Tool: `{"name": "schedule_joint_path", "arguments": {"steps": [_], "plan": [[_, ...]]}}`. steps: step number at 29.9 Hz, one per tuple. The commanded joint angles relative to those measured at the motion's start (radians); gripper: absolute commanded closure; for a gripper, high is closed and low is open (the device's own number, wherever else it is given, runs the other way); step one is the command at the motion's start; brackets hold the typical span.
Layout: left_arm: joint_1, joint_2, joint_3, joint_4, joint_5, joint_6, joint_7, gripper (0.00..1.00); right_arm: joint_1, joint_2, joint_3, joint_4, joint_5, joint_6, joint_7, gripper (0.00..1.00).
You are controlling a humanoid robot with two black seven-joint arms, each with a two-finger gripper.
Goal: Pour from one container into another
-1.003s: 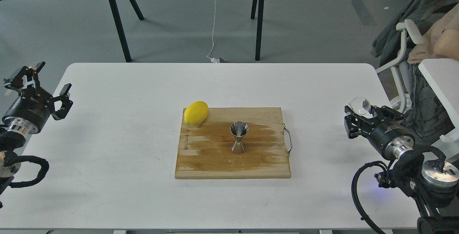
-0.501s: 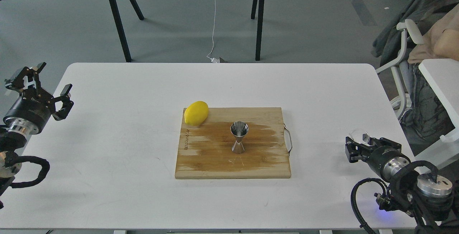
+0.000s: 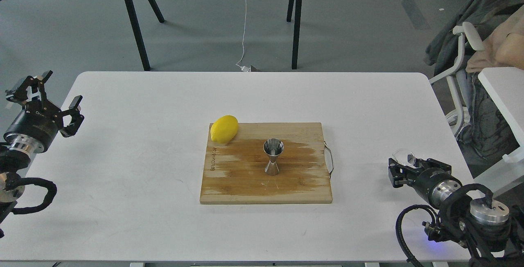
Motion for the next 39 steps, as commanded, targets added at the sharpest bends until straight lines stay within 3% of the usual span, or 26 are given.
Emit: {"name": "schedule_joint_path", "arguments": {"steps": [1,12,21,27,36,39], "plan": [[0.0,0.0,-0.001,0.0,0.0,0.0,0.0,0.13,0.001,0.0,-0.001,-0.022,0.001,0.006,-0.001,0.54],[0.001,-0.003,0.001,0.0,0.0,0.0,0.0,0.13,-0.001,0.0,-0.001,-0.021,0.001,0.004,-0.001,0.43],[0.001,0.0,0.001,0.0,0.0,0.0,0.0,0.13,-0.002,0.0,-0.003,-0.018,0.001,0.003,-0.001,0.25],[0.001,-0.002,0.001,0.0,0.0,0.0,0.0,0.13,0.001,0.0,-0.008,-0.008,0.003,0.001,-0.003,0.07],[0.001,-0.003,0.001,0.0,0.0,0.0,0.0,0.13,-0.008,-0.066,-0.015,0.128,0.003,0.003,-0.007,0.05],[0.003,-0.002,0.002,0.0,0.0,0.0,0.0,0.13,-0.007,-0.112,-0.012,0.18,0.0,0.024,-0.033,0.04]]}}
